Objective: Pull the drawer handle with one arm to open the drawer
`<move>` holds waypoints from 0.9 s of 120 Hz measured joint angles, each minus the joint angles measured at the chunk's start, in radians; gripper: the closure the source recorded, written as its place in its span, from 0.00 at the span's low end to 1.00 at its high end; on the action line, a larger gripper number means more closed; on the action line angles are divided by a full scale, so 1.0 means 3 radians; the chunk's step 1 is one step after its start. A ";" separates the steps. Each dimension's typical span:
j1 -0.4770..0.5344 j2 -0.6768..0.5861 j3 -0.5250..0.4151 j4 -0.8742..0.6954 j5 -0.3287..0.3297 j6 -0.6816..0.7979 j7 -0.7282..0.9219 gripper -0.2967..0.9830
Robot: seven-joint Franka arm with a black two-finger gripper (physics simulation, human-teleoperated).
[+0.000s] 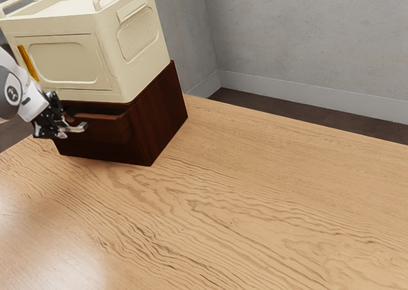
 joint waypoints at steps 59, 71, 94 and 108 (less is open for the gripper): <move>0.0003 -0.0350 0.0015 -0.0352 0.0036 0.0002 0.0046 0.70; 0.0006 -0.0413 0.0017 -0.0422 0.0047 0.0004 0.0059 0.70; -0.0006 -0.0514 0.0033 -0.0530 0.0090 0.0009 0.0079 0.70; -0.0005 -0.0556 0.0047 -0.0573 0.0109 0.0014 0.0092 0.70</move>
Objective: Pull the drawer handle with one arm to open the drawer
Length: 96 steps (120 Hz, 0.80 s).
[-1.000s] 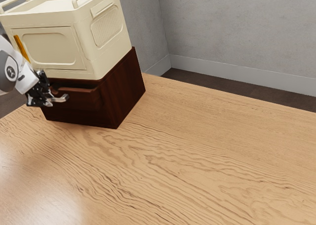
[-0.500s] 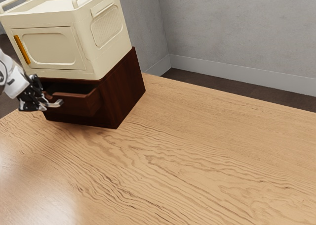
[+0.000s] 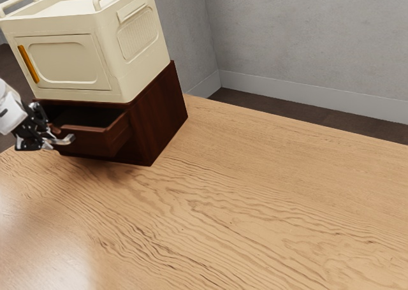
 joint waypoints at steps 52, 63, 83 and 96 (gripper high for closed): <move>0.0014 -0.0238 0.0033 -0.0221 0.0078 0.0005 0.0036 0.70; 0.0016 -0.0298 0.0036 -0.0279 0.0106 0.0006 0.0041 0.71; 0.0014 -0.0365 0.0036 -0.0342 0.0131 0.0007 0.0049 0.71; 0.0015 -0.0404 0.0036 -0.0379 0.0156 0.0007 0.0053 0.71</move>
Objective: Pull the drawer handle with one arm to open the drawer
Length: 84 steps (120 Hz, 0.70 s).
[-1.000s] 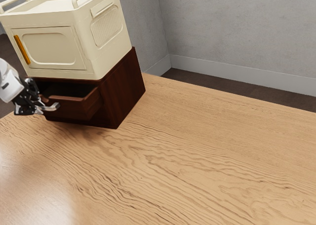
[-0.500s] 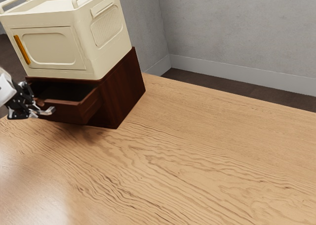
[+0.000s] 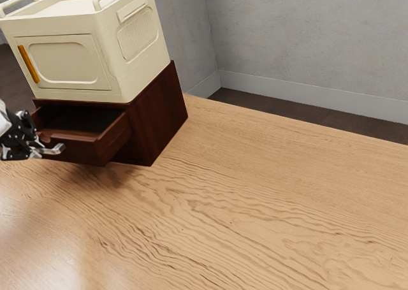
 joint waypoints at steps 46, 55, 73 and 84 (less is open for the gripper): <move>-0.0005 -0.0593 0.0093 -0.0248 0.0132 -0.0036 0.0012 0.71; -0.0002 -0.0892 0.0188 -0.0266 0.0176 -0.0144 0.0030 0.69; -0.0007 -0.0942 0.0194 0.0094 0.0379 -0.0728 0.0066 0.48; -0.0008 -0.0863 0.0275 0.0252 0.0447 -0.1173 0.0084 0.40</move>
